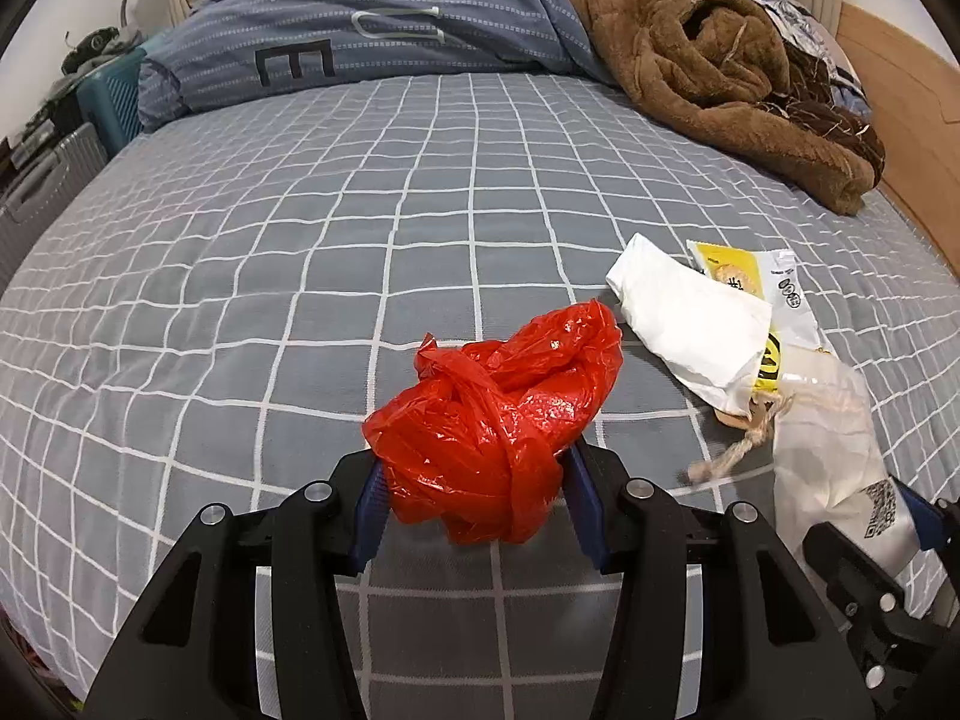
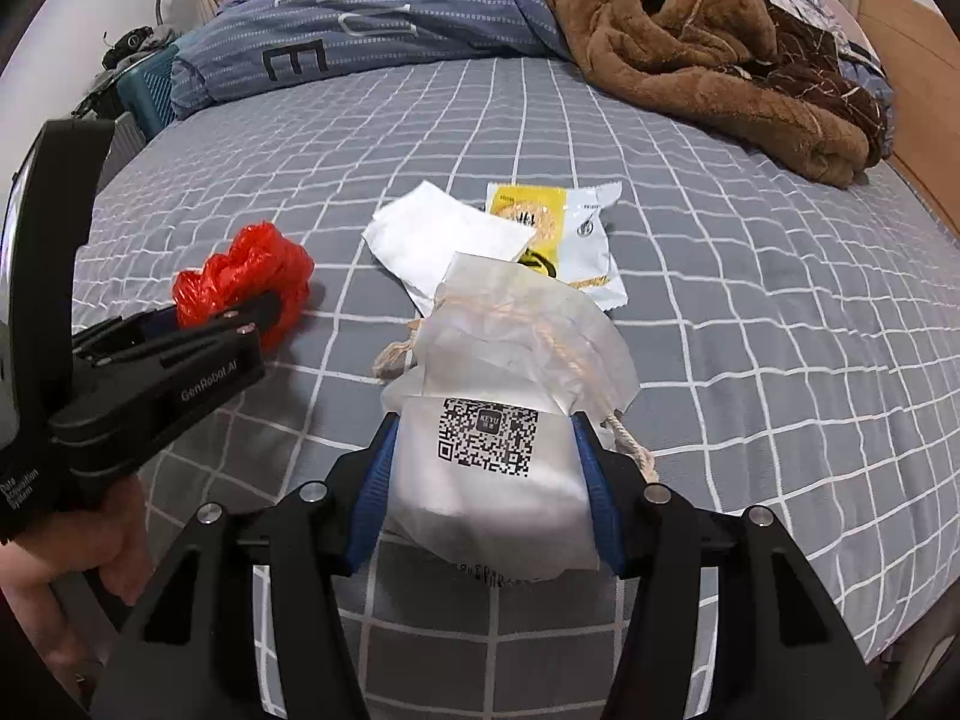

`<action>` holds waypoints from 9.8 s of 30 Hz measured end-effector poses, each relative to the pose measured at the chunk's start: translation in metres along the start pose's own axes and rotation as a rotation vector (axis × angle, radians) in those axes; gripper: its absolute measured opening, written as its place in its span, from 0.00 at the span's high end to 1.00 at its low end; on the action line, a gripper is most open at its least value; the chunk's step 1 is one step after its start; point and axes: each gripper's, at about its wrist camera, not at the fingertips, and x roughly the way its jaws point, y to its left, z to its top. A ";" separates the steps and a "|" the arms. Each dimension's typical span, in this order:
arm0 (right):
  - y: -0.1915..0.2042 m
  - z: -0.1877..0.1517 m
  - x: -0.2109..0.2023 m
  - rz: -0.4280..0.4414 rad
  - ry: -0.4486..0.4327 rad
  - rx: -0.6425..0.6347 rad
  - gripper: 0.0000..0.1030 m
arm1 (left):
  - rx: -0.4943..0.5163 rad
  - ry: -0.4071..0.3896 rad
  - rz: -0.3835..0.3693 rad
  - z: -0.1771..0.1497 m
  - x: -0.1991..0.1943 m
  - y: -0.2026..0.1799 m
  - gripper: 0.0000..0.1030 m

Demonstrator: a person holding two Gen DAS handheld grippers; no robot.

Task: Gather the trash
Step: 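Lift the red bag and white pouch and carry both down over the floor bin, then open the right tool to drop the white drawstring pouch into the bin, then open the left tool to drop the red plastic bag into the bin, then raise both open tools back over the bed toward the tissue and snack packet, then close the left tool on the white tissue while the right tool grasps the yellow snack packet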

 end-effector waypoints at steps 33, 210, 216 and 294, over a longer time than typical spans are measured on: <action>0.008 -0.043 -0.087 -0.010 -0.122 0.012 0.49 | -0.076 -0.039 -0.043 -0.081 -0.116 0.027 0.52; 0.005 -0.252 -0.056 -0.054 0.167 0.021 0.07 | 0.019 0.261 -0.044 -0.321 -0.097 -0.003 0.06; 0.002 -0.246 -0.070 -0.062 0.133 0.024 0.07 | 0.020 0.213 -0.018 -0.315 -0.114 0.000 0.06; -0.082 0.057 0.065 -0.015 -0.101 0.055 0.08 | 0.050 0.014 -0.052 0.031 0.033 -0.043 0.97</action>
